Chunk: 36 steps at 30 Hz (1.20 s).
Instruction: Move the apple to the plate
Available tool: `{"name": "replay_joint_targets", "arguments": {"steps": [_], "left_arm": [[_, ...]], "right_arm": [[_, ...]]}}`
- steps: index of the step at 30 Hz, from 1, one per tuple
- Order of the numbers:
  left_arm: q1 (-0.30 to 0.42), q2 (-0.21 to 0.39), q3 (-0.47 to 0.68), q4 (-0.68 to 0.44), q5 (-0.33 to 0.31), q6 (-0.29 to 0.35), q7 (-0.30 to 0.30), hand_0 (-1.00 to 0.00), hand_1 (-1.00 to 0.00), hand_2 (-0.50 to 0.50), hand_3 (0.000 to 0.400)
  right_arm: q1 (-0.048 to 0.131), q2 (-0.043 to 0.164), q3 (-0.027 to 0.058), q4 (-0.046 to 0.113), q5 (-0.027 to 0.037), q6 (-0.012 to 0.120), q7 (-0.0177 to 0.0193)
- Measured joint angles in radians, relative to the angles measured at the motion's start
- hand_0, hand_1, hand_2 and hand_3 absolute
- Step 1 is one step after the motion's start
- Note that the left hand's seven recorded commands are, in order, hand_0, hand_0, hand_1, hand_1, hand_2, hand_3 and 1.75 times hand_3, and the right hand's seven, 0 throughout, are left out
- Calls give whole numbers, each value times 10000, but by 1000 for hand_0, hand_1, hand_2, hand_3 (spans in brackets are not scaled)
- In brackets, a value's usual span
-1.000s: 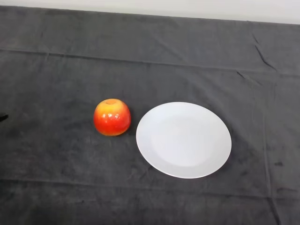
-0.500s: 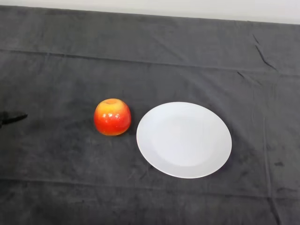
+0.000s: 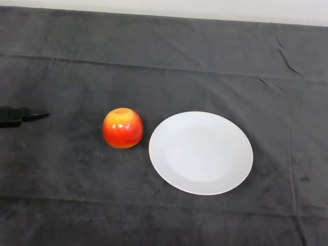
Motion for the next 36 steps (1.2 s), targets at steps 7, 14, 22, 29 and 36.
{"name": "replay_joint_targets", "arguments": {"steps": [7,14,22,29,36], "left_arm": [[-44,-594,-439,0,352,8,89,0,0,0,0],[-83,-852,-759,-1,488,10,-167,0,0,0,0],[-90,-1081,-1073,-1,707,11,-414,0,0,0,0],[-167,-1527,-1572,-1,1114,114,-507,0,0,0,0],[-536,-1738,-1966,0,1442,186,-507,0,0,0,0]], "right_arm": [[-15,4,0,0,0,-1,0],[-18,3,0,0,0,-1,0],[-17,-1,0,1,0,0,0],[-23,1,0,1,0,-1,0],[-29,0,0,1,0,-1,0]]}}
